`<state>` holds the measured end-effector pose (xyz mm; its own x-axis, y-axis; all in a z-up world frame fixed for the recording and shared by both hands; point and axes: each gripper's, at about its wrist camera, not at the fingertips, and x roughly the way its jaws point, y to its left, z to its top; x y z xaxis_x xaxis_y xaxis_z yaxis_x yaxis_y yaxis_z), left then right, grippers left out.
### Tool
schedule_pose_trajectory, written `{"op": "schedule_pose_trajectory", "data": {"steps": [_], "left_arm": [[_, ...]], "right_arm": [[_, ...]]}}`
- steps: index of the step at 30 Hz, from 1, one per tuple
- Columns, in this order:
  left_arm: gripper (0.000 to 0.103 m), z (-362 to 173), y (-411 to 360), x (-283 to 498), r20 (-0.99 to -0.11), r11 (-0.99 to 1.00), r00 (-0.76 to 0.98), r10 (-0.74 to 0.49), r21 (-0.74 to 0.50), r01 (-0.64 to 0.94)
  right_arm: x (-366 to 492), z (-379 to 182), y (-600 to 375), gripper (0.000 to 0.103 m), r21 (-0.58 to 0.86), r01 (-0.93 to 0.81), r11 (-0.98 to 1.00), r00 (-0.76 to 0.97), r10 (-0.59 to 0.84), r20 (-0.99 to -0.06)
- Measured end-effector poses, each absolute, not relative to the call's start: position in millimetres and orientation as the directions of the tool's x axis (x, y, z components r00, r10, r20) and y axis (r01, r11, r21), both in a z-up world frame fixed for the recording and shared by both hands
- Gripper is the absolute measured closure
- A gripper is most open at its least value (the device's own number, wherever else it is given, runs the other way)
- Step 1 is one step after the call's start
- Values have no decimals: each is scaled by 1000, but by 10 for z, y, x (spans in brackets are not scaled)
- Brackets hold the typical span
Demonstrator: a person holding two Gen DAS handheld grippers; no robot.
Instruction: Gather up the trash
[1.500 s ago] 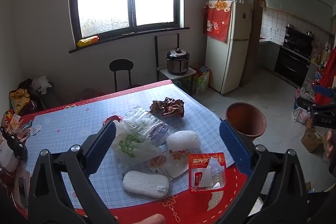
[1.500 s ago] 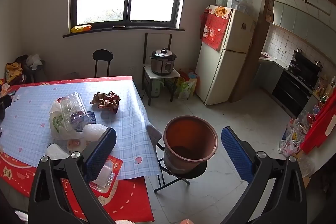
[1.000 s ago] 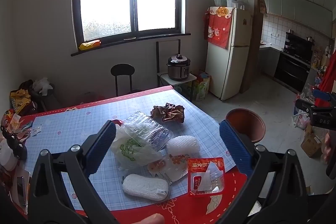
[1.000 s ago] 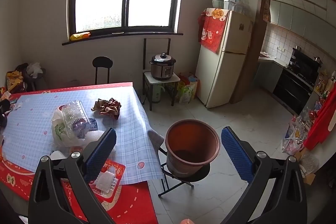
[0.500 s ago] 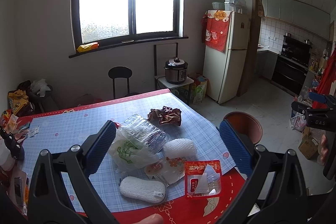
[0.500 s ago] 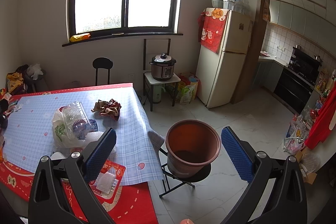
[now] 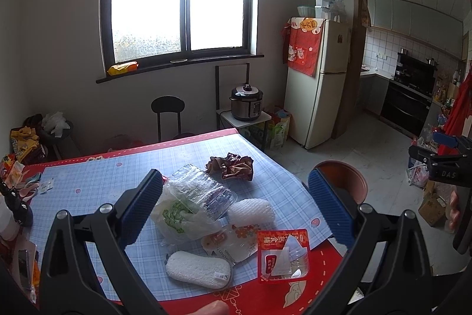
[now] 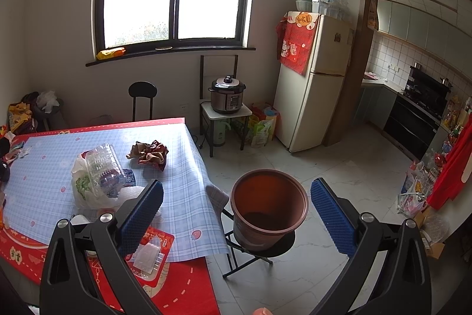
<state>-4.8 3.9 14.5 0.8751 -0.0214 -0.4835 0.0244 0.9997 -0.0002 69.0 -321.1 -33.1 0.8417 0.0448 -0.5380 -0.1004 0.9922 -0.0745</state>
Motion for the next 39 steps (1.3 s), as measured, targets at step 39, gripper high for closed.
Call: {"op": "schedule_pose_trajectory", "data": {"steps": [39], "left_arm": [[5,116,31,-40,-484,1000,875,-20,-2,22]], "right_arm": [[720,-340,-3260,4,-70,-98,993,839,45,-542]]}}
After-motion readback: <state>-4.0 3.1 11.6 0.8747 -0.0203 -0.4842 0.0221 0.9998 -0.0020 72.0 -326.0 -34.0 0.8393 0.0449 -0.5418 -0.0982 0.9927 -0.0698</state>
